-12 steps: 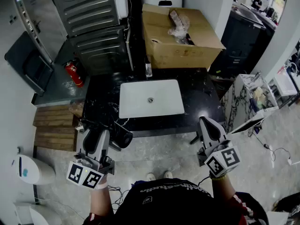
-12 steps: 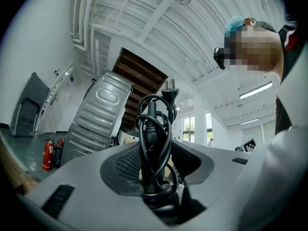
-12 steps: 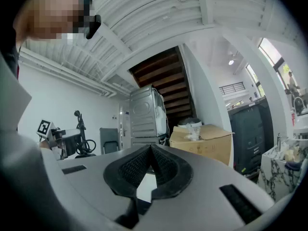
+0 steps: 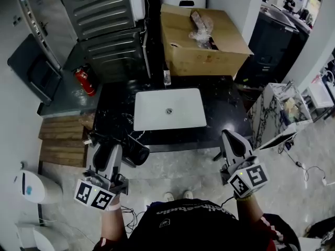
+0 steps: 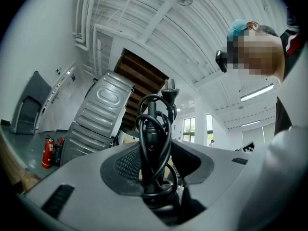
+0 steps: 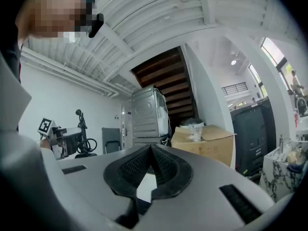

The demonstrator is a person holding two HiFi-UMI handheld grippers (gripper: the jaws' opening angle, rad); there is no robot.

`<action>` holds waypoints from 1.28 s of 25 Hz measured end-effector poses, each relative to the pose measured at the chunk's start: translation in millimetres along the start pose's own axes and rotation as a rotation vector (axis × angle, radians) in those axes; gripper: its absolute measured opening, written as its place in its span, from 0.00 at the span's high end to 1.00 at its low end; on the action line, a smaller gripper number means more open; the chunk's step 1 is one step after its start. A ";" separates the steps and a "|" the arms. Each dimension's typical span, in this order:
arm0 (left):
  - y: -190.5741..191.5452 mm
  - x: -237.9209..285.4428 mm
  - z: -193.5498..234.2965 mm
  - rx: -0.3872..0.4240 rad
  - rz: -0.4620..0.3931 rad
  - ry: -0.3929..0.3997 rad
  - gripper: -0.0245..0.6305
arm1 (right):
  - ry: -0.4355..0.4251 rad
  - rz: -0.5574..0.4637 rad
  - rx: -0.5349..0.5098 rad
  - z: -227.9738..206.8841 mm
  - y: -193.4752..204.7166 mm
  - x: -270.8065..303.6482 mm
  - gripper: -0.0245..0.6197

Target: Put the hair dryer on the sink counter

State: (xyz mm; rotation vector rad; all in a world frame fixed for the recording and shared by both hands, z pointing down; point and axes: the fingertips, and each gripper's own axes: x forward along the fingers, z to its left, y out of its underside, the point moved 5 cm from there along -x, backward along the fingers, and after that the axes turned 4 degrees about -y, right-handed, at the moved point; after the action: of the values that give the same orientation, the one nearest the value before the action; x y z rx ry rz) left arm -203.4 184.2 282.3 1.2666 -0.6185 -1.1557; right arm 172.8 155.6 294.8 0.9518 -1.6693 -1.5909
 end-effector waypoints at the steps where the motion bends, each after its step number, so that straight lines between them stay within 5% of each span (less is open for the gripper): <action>1: -0.3 -0.6 -0.9 0.000 -0.002 0.001 0.66 | -0.003 -0.004 0.006 0.0 -0.2 -0.6 0.90; 16: 4.5 5.3 -8.4 -0.016 -0.012 -0.018 0.66 | -0.058 0.015 0.066 -10.8 12.6 -11.6 0.90; 32: 9.0 21.7 -37.0 0.016 -0.013 -0.119 0.66 | -0.097 0.018 0.116 -73.7 34.3 -33.6 0.90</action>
State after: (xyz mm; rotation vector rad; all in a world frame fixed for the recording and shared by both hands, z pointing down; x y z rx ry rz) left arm -160.3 178.4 276.6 1.2229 -0.7098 -1.2458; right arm 250.2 144.5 335.1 0.9267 -1.8486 -1.5645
